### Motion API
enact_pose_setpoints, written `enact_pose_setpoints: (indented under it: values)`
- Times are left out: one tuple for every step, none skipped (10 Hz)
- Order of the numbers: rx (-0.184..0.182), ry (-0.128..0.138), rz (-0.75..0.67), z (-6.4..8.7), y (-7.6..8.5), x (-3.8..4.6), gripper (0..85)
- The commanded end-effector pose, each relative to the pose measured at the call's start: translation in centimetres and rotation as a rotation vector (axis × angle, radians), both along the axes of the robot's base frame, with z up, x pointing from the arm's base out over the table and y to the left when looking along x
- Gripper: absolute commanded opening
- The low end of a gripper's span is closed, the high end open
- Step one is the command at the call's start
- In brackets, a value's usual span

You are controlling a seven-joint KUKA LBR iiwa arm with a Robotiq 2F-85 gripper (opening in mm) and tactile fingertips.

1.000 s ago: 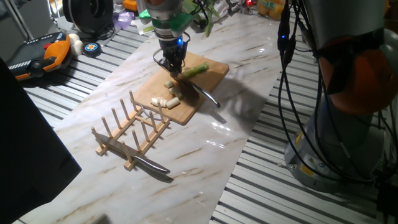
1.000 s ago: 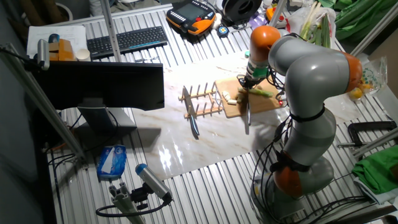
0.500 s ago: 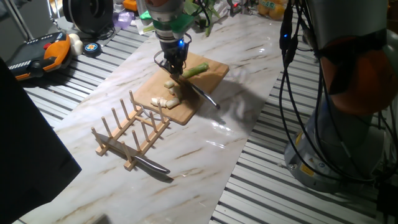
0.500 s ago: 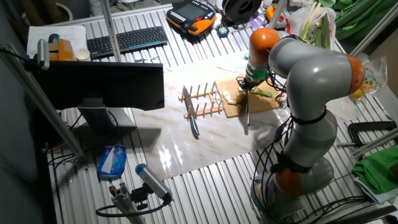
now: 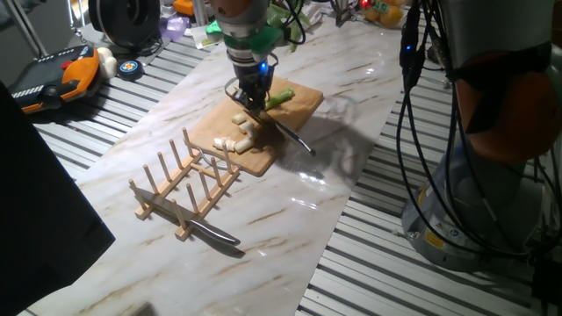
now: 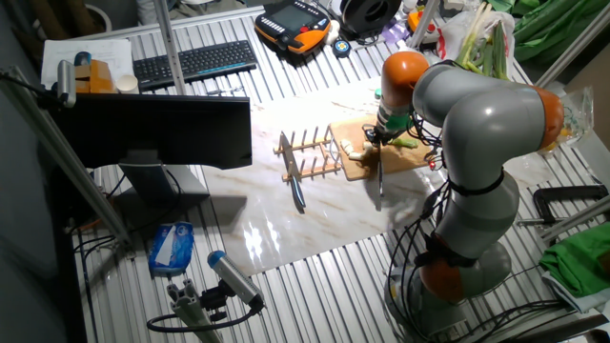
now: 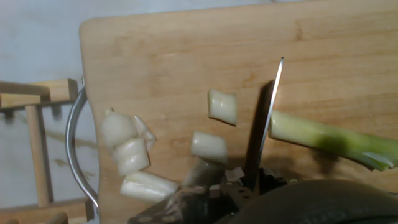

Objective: Chop the scallions

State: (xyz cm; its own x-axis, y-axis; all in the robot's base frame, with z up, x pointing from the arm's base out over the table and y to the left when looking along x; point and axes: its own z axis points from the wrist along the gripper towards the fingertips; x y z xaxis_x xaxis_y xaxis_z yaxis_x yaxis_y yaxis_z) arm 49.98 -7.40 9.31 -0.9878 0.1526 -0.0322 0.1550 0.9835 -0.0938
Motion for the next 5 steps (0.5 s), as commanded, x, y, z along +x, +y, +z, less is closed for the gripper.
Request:
enact_pose_setpoints:
  values:
    - [0.000, -0.001, 0.003, -0.09, -0.20, -0.09, 28.7]
    - [0.001, -0.003, 0.004, -0.28, -0.47, -0.26, 31.3]
    - [0.001, -0.004, 0.006, -0.43, -0.60, -0.40, 31.7]
    - [0.001, -0.006, 0.006, -0.47, -0.64, -0.47, 32.0]
    - [0.001, -0.006, 0.006, -0.44, -0.67, -0.60, 32.3]
